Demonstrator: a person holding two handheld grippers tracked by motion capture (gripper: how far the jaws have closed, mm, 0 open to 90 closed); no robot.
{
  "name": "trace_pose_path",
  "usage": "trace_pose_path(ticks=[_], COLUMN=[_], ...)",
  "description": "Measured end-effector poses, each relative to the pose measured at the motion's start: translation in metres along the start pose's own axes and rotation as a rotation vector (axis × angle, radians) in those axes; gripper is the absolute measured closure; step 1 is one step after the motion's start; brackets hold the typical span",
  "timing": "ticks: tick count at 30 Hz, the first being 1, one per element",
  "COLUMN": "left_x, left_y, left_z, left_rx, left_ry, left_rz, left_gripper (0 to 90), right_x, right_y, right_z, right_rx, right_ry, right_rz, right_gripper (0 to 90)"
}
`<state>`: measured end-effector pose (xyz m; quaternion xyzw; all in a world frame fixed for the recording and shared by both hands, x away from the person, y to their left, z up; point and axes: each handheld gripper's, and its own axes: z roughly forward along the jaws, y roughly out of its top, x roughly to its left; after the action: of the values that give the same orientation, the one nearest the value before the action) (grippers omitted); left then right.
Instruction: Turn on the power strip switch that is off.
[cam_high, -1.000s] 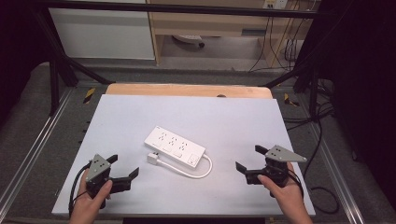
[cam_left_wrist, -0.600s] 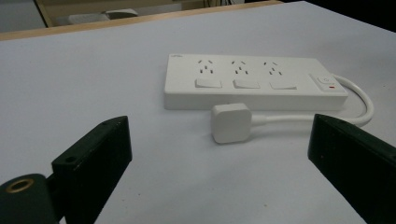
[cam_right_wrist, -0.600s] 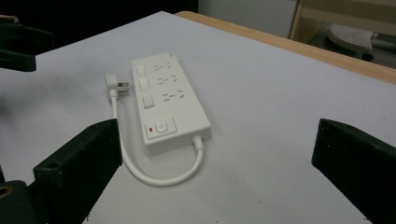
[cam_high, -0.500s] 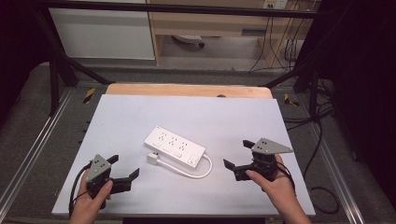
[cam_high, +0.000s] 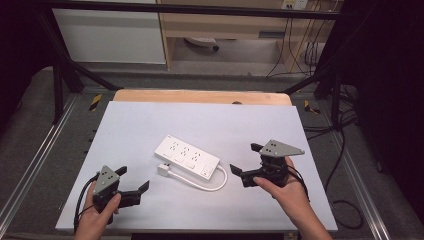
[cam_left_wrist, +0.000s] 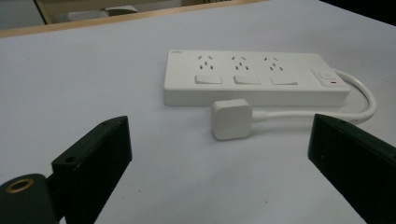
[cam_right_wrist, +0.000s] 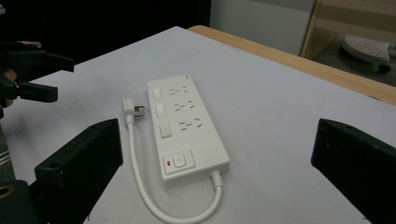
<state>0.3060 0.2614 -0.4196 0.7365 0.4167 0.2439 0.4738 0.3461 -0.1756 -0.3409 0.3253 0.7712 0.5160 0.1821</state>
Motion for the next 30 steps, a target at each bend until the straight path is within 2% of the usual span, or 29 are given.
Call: trace_pose_path(ticks=[7,16,21,30], left_x=[-0.001,-0.001,0.0,0.0], left_y=[0.0,0.0,0.0,-0.001], left_z=[0.0,0.001,0.001,0.001], left_rx=[0.001,0.005,0.009,0.012], left_ry=[-0.002,-0.004,-0.003,-0.003], left_rz=[0.002,0.004,0.009,0.011], left_gripper=[6.3,6.3,6.3,6.3], right_x=[0.004,0.012,0.016,0.019], right_y=[0.009,0.018,0.022,0.027], right_z=[0.007,0.022,0.031,0.046], right_rx=[-0.01,0.008,0.024,0.031], right_ry=[0.03,0.039,0.063,0.071], right_rz=[0.019,-0.017,-0.026,-0.029], right_gripper=[4.1,2.1,3.9,6.0])
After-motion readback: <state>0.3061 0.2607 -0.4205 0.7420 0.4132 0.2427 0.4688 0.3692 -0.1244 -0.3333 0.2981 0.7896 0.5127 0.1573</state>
